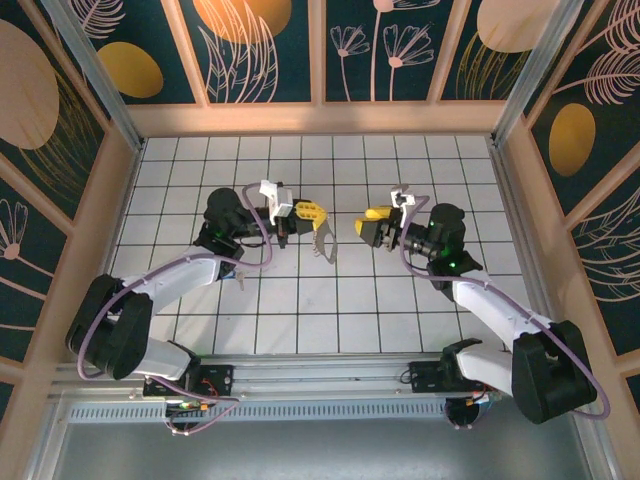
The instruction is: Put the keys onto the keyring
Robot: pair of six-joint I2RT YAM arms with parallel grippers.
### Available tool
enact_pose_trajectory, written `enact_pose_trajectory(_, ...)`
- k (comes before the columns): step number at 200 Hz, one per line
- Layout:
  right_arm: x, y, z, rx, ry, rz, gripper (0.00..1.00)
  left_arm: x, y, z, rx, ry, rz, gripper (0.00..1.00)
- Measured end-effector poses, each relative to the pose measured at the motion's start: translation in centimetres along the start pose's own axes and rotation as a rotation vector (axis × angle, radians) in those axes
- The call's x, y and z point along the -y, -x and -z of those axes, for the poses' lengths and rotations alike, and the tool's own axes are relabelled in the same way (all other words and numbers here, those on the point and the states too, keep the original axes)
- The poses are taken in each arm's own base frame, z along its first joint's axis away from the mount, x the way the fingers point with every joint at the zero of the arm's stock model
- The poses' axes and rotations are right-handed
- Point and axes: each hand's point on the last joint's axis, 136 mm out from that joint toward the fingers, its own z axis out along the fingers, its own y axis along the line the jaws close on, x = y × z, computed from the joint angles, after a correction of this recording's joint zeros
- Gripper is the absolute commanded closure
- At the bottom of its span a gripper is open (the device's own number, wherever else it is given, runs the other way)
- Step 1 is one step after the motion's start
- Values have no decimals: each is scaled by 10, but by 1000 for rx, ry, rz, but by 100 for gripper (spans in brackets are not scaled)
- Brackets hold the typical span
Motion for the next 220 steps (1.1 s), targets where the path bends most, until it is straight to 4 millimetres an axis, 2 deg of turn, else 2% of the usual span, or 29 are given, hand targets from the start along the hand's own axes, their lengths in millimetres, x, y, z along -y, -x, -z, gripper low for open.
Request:
enact_pose_trajectory(46,-32,9,3,-10,163,53,55,-12,6,-17,-35,-53,149,100)
enact_pose_trajectory(81,-48,26,4,9,231,103,58,-7,-2,-20,-73,-81,213,100)
enact_pose_trajectory(151,-64,46,4,23,303,150,62,-3,6,-28,-96,-119,235,100)
enact_pose_trajectory(220,-71,45,-6,-3,349,137,68,0,2,-29,-113,-128,248,100)
